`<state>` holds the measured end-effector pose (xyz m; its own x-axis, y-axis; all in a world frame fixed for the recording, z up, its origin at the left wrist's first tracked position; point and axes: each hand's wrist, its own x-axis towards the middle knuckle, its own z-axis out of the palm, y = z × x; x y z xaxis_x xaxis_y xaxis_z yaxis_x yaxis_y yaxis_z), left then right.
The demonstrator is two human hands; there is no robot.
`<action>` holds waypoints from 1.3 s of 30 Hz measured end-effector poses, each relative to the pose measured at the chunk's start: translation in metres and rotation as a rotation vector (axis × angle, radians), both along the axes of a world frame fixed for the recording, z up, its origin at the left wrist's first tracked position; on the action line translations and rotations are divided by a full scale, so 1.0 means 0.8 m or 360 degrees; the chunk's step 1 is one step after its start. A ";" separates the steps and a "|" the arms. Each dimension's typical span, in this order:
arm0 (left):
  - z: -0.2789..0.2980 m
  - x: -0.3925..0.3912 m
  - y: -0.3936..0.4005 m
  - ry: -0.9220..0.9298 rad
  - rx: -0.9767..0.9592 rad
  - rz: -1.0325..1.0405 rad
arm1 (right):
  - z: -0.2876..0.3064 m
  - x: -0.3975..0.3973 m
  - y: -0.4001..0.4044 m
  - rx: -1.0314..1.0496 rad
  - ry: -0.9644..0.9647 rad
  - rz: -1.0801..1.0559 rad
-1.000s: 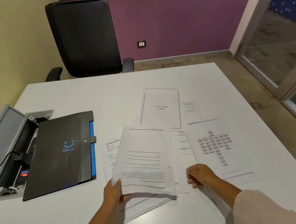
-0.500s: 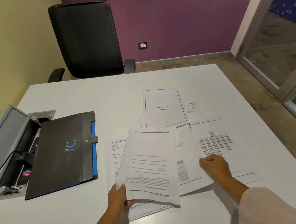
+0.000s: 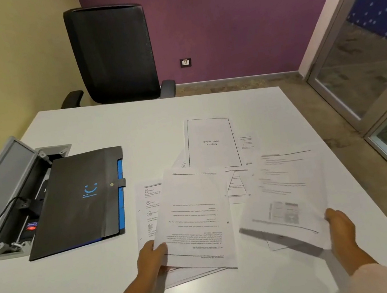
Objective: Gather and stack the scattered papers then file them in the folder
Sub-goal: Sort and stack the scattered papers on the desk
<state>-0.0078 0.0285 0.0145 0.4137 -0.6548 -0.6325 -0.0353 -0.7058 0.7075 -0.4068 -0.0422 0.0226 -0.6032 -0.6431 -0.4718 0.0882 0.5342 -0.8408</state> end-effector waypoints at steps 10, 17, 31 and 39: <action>0.002 -0.001 -0.021 -0.0015 0.0119 -0.0284 | 0.005 0.045 0.010 -0.0087 -0.0268 0.0063; -0.010 -0.007 -0.023 0.0154 0.0269 -0.0248 | -0.007 0.121 0.010 0.0084 0.0151 0.0909; 0.032 -0.027 -0.039 0.0133 -0.0131 -0.0520 | -0.001 0.165 0.008 0.0057 0.0429 0.1153; 0.061 -0.045 -0.056 0.0096 -0.0361 -0.0587 | 0.057 0.165 -0.023 -0.0401 0.0064 0.0925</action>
